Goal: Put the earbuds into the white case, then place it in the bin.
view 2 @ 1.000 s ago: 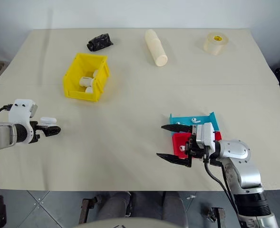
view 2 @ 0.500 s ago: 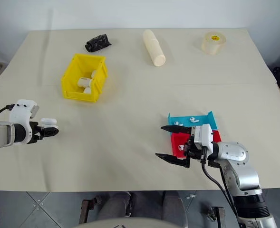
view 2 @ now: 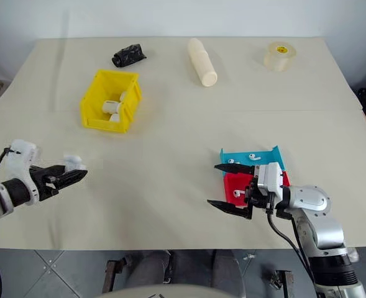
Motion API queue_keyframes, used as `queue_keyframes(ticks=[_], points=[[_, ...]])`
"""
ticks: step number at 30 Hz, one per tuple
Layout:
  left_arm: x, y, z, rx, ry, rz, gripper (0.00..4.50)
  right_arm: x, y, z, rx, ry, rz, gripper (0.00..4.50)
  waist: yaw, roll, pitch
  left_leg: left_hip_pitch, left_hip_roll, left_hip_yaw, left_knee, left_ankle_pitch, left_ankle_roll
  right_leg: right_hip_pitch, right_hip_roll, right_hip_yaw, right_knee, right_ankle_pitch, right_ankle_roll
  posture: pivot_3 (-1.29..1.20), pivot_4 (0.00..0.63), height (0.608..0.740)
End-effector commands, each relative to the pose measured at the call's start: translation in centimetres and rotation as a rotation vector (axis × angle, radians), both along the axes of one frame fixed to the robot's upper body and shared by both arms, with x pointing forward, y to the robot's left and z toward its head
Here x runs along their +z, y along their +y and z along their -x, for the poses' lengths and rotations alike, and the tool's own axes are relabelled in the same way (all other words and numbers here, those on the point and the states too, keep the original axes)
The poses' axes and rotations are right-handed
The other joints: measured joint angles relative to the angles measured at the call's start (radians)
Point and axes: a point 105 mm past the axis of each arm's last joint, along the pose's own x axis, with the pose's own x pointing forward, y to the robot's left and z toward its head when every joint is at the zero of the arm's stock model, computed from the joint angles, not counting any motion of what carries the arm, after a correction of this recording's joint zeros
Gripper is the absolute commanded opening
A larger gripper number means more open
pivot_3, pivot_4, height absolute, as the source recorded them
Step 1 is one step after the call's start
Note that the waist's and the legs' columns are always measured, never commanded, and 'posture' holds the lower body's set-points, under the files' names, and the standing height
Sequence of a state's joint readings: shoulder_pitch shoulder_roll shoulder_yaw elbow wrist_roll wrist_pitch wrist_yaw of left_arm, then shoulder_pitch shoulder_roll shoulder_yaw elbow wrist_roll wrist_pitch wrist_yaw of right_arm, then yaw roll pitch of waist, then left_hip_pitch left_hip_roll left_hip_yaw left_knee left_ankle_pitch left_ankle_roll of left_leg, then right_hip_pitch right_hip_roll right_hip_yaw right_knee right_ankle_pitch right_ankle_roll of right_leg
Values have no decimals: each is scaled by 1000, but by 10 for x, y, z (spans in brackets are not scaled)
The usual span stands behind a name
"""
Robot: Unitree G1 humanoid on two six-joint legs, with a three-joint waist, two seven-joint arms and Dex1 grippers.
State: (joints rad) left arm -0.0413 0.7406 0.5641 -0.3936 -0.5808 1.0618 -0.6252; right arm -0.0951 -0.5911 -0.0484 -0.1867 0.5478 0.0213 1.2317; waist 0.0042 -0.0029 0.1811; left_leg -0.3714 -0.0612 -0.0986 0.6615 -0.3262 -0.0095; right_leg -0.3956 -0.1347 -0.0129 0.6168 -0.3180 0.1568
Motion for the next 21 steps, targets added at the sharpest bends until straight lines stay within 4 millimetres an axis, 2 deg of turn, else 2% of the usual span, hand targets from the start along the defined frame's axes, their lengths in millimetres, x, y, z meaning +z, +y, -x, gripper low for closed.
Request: queue_keyframes(ticks=[1,4,8,10,15,21], points=[[30,-34,16,-280,-266,65,2780,8,-13,-2,-35,-34,23,4500,1,0,0,0,1,0,0,0,0,1,0,0,0,0,0,0,150,740],[28,-66,25,-522,-406,50,2780,11,-26,-1,-78,-40,51,4500,10,0,0,1,1,0,1,0,-1,2,0,-1,-1,0,0,0,150,740],[28,-95,23,-699,-569,103,2780,18,-44,4,-154,-60,75,4500,21,1,0,1,1,1,1,0,0,3,1,-2,-3,1,-1,0,150,740],[24,-113,21,-793,-598,116,2780,23,-56,9,-213,-76,78,4500,22,1,0,1,1,1,1,-1,0,3,1,-3,-4,1,-1,0,150,740],[17,-144,12,-946,-669,140,2780,36,-71,26,-321,-105,62,4500,21,2,-1,0,1,2,2,-1,1,3,2,-2,-4,1,0,0,150,740],[18,-180,13,-1114,-793,186,2780,27,-81,56,-366,-72,153,4500,22,2,-1,1,1,3,2,-1,1,3,3,-2,-4,2,0,0,150,740]])
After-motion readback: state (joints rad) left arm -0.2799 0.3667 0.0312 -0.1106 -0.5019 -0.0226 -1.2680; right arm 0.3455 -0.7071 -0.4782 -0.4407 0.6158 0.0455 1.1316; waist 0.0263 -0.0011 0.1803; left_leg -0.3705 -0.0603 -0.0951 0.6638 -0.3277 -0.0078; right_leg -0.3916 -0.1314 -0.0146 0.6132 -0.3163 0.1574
